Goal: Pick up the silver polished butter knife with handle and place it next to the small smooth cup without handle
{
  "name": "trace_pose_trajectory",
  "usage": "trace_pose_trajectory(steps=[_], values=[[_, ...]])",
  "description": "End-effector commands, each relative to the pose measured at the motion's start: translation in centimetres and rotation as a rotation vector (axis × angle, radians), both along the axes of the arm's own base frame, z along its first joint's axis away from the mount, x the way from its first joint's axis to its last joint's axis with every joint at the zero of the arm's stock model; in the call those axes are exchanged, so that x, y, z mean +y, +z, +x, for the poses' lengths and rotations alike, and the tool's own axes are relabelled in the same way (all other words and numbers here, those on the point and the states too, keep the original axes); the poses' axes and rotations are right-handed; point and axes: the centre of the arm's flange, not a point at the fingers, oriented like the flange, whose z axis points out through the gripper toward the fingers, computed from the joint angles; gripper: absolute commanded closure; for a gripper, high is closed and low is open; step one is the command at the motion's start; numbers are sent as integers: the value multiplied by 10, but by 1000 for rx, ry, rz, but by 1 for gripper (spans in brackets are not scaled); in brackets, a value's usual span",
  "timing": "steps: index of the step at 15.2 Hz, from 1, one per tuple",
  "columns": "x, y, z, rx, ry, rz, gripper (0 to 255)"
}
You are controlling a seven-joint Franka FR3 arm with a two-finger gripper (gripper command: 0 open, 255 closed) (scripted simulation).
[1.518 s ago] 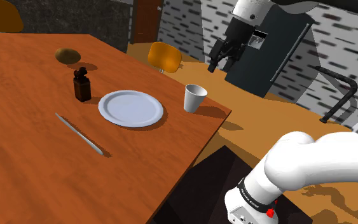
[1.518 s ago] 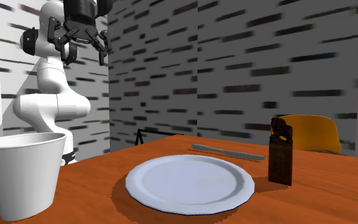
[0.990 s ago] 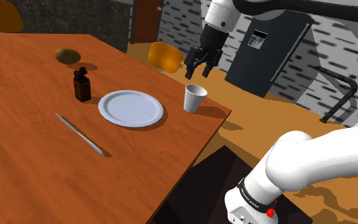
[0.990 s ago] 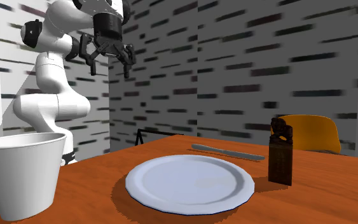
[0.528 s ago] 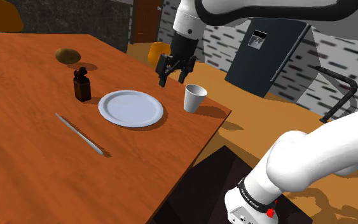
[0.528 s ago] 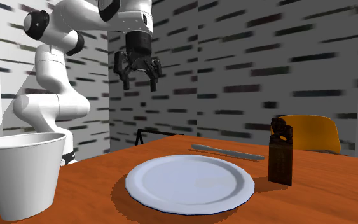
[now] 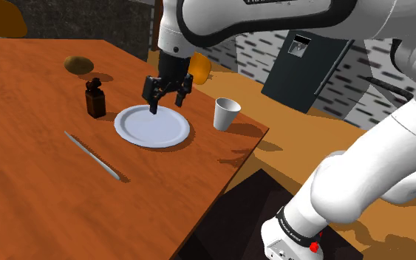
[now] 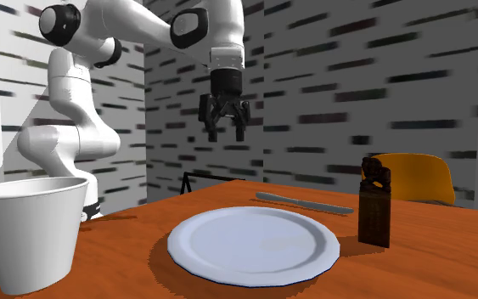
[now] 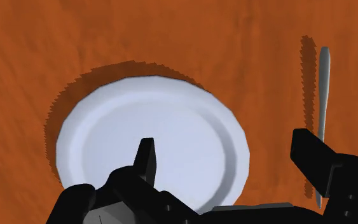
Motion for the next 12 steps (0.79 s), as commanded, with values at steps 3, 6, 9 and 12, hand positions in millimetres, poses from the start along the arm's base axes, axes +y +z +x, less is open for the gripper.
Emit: trace_pose_trajectory(steps=[3,6,9,12], values=[[44,-29,17,16,31,-3,0],[78,-48,30,27,55,-6,0],[111,-68,41,38,79,-10,0],[145,-88,51,50,103,-13,0]])
